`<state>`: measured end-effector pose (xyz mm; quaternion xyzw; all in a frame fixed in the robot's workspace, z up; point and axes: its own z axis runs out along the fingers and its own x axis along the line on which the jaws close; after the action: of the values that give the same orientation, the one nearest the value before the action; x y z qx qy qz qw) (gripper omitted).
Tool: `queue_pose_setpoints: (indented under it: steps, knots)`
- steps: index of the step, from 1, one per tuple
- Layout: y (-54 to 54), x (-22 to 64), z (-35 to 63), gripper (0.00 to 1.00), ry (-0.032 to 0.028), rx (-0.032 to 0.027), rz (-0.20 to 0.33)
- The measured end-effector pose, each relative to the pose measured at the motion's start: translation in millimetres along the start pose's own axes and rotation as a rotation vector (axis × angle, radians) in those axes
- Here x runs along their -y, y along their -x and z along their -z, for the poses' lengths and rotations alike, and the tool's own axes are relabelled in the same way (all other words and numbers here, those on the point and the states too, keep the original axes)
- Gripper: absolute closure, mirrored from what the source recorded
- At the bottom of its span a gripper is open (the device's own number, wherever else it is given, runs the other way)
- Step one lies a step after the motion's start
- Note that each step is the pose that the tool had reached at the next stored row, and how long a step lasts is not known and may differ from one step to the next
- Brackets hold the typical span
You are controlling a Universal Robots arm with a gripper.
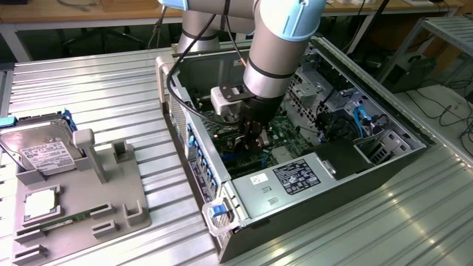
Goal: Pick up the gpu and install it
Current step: 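Insert the gpu into the slot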
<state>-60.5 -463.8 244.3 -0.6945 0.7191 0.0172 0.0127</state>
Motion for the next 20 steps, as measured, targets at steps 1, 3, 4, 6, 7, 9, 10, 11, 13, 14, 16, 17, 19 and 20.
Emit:
queue_pose_setpoints:
  steps: [1, 3, 4, 6, 7, 9, 10, 11, 13, 14, 16, 17, 19, 20]
  knots:
    - [0.0, -0.1, 0.0, 0.73, 0.0000, 0.0001, 0.000]
    - [0.0, -0.3, 0.0, 0.73, 0.0000, 0.0001, 0.000]
    - [0.0, -0.5, 0.0, 0.73, 0.0000, 0.0001, 0.000]
    - [0.0, -1.0, -0.1, 0.73, 0.0000, 0.0001, 0.000]
    - [0.0, -1.0, -0.1, 0.73, 0.0000, 0.0001, 0.000]
    - [0.1, -0.9, -0.1, 0.73, 0.0000, -0.0001, 0.000]
    - [0.2, -0.9, -0.1, 0.73, 0.0000, 0.0000, 0.000]
    - [0.5, -1.0, -0.1, 0.73, 0.0000, 0.0000, 0.000]
    - [1.3, -1.0, -0.1, 0.73, 0.0000, -0.0002, 0.000]
    - [1.8, -1.0, -0.1, 0.73, 0.0000, -0.0003, 0.000]
    - [2.6, -1.0, -0.2, 0.73, 0.0000, -0.0002, 0.000]
    - [3.0, -1.1, -0.2, 0.73, 0.0000, -0.0002, 0.000]
    - [3.6, -1.1, -0.3, 0.73, 0.0000, -0.0002, 0.000]
    - [4.2, -1.1, -0.4, 0.73, 0.0000, -0.0003, 0.000]
